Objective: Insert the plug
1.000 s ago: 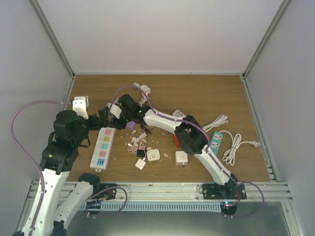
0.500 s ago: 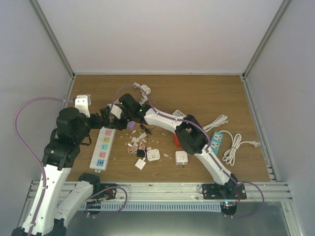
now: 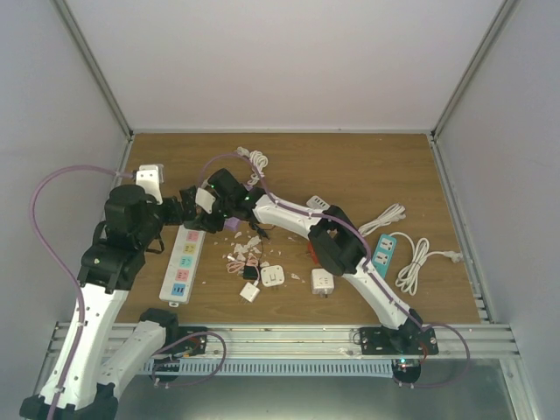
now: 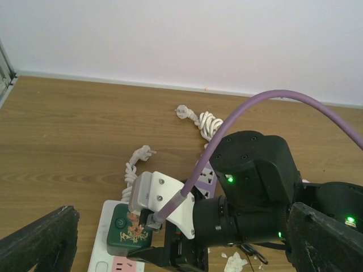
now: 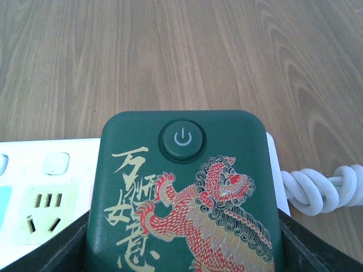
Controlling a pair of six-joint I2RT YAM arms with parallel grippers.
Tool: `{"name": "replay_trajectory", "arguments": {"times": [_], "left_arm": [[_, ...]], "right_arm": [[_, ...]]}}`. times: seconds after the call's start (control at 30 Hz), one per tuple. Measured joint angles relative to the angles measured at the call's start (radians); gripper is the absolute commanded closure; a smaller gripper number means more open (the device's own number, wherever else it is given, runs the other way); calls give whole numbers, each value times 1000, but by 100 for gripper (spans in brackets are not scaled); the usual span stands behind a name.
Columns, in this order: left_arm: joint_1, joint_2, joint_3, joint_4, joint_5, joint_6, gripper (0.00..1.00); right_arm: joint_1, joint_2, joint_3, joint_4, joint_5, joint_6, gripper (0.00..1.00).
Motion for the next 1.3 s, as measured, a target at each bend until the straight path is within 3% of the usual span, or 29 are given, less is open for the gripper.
{"name": "replay_trajectory", "arguments": {"times": [0.27, 0.47, 0.7, 1.13, 1.3], "left_arm": [[0, 21, 2, -2, -13, -2, 1], [0, 34, 19, -7, -15, -2, 1], [0, 36, 11, 2, -6, -10, 1], [0, 40, -21, 9, -4, -11, 1], [0, 40, -34, 14, -4, -16, 1]], "right_arm": [[14, -45, -51, -12, 106, 2, 69], [-72, -119, -140, -76, 114, 7, 69], [-122, -109, -127, -98, 122, 7, 69], [-103, -72, -135, -20, 159, 64, 69], [-100, -92, -208, 70, 170, 91, 61]]}}
